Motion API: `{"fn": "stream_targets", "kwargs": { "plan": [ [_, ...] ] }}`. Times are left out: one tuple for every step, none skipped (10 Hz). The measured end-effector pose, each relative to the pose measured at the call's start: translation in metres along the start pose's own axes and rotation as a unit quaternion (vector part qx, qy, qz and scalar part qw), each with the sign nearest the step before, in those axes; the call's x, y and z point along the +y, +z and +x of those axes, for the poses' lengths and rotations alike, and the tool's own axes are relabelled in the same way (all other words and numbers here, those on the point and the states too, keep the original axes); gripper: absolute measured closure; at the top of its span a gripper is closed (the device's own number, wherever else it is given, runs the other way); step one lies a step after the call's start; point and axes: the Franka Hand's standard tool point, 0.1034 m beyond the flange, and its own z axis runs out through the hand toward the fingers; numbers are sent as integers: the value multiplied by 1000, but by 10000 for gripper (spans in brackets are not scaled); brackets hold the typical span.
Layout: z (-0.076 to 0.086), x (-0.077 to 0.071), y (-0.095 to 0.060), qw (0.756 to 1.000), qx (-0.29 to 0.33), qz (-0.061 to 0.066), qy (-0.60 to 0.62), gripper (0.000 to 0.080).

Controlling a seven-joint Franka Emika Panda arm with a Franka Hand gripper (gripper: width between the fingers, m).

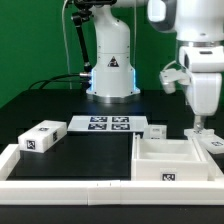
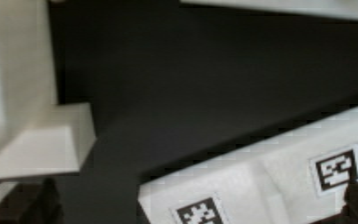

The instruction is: Assemble cabinet

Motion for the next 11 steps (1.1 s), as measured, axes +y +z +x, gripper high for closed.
{"fn": "stream_targets", "kwargs": {
  "plan": [
    [-1, 1, 0, 1000, 0, 0, -1, 2],
    [-2, 1, 1, 1000, 0, 1, 1, 2],
    [-2, 1, 1, 1000, 0, 1, 1, 2],
    [-5, 2, 2, 1000, 1, 0, -19, 2],
    [-9, 8, 2, 999, 7, -9, -48, 2],
    [-8, 8, 4, 997, 15, -23, -71, 2],
    [-7, 2, 9, 994, 18, -24, -107, 2],
    [-9, 0, 15, 990, 20, -23, -140, 2],
    [-11, -3, 19, 987, 21, -19, -157, 2],
    [-11, -5, 20, 990, 21, -15, -141, 2],
    [-12, -5, 20, 990, 21, -15, -140, 2]
  ]
}}
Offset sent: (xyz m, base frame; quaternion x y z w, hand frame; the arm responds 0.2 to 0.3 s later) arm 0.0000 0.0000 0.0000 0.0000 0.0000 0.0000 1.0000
